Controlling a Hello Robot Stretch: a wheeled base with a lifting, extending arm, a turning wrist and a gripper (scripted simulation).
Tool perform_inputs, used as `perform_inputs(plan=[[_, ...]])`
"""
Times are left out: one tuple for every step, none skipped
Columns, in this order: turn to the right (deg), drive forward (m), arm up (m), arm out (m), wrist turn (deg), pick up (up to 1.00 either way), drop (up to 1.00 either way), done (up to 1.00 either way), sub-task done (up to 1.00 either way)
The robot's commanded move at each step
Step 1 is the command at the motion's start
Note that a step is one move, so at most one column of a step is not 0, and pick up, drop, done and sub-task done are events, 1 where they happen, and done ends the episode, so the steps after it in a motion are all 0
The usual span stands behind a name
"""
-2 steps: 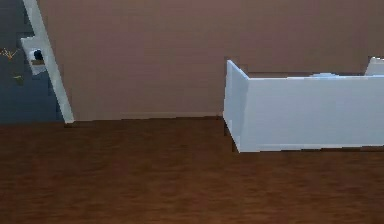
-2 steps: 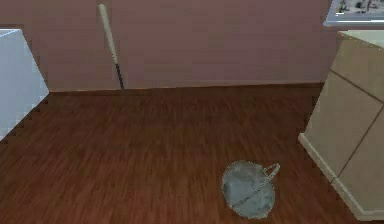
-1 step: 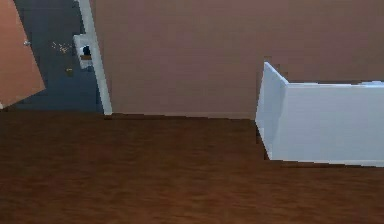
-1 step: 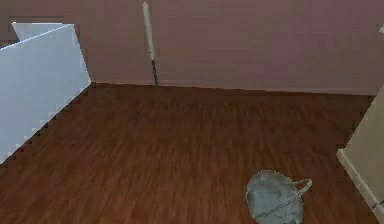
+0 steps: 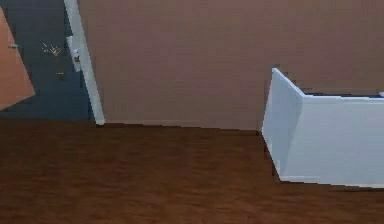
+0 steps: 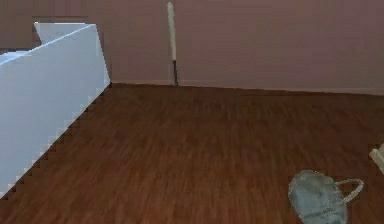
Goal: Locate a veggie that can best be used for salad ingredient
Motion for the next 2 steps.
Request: perform_inputs(plan=[[-12.0, 0.00, 0.00, 0.00, 0.0, 0.00, 0.00, 0.00, 0.00], [0.0, 0.45, 0.00, 0.00, 0.0, 0.00, 0.00, 0.00, 0.00]])
